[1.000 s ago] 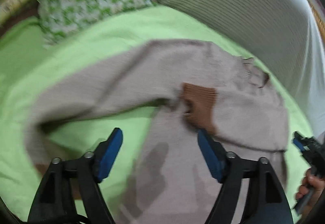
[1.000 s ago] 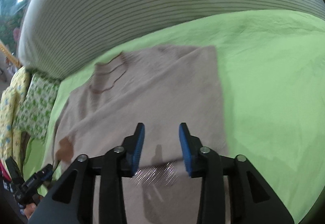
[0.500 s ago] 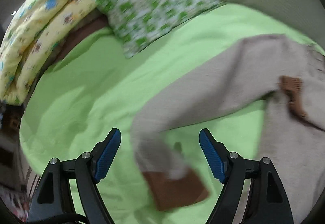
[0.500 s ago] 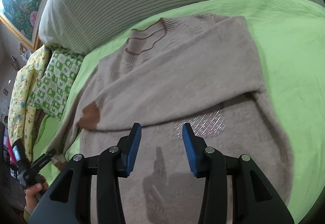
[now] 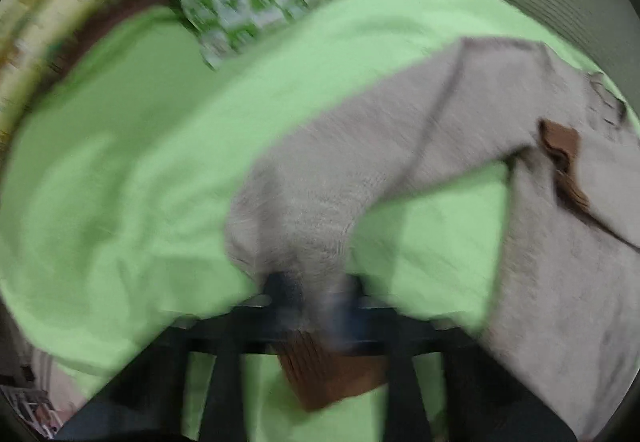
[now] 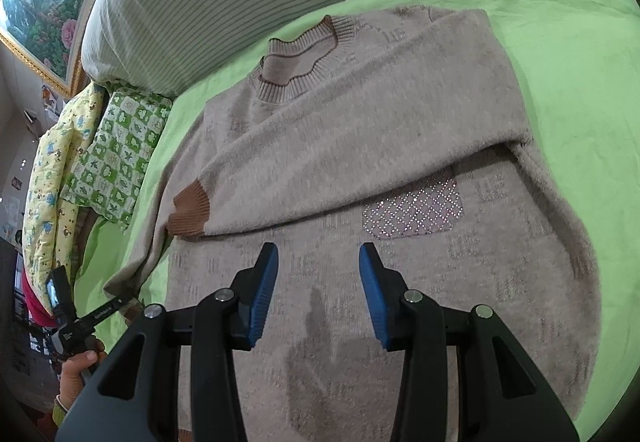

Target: Fold small clothes

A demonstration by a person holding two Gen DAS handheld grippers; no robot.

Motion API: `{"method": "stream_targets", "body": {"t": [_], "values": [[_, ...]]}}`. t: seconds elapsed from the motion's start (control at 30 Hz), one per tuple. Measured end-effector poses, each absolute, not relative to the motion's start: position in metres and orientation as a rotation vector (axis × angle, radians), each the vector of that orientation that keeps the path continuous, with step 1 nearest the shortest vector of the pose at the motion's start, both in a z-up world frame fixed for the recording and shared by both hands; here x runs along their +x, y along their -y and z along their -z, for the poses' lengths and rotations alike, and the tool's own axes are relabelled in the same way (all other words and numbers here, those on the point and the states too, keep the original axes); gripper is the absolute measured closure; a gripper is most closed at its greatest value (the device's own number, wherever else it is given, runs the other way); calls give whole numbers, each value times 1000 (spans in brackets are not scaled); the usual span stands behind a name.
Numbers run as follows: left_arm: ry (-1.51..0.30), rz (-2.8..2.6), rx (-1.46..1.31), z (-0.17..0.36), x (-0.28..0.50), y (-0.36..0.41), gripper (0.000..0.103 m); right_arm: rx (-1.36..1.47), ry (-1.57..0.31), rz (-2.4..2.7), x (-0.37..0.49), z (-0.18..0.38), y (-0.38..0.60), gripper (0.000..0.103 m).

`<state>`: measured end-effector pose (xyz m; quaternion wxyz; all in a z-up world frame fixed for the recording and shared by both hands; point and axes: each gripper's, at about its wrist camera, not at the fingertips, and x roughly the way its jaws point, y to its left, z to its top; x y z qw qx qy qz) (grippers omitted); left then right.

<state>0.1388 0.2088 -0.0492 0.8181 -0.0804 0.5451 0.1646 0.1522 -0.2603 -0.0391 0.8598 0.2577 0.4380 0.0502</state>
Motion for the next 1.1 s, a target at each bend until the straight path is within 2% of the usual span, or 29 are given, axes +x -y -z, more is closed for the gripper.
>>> {"method": "stream_targets", "body": {"t": [0.17, 0.43, 0.5, 0.53, 0.57, 0.63, 0.77, 1.1], "values": [[-1098, -154, -298, 18, 139, -180, 97, 539, -909, -115, 152, 39, 264, 60], [-832, 316, -410, -115, 202, -43, 97, 607, -882, -67, 146, 41, 297, 60], [-768, 403, -388, -139, 224, 7, 94, 621, -873, -53, 144, 40, 306, 60], [-760, 431, -371, -141, 234, 27, 86, 627, -872, -45, 144, 40, 310, 60], [-769, 458, -350, -140, 244, 47, 71, 633, -870, -35, 144, 41, 315, 60], [-827, 470, -278, -121, 264, 86, 63, 641, -873, -19, 144, 42, 323, 60], [-932, 446, -184, -72, 264, 108, 63, 648, -874, 1, 142, 44, 337, 60], [-1081, 58, -55, 33, 231, -42, 61, 672, -888, -1, 168, 53, 351, 60]]}}
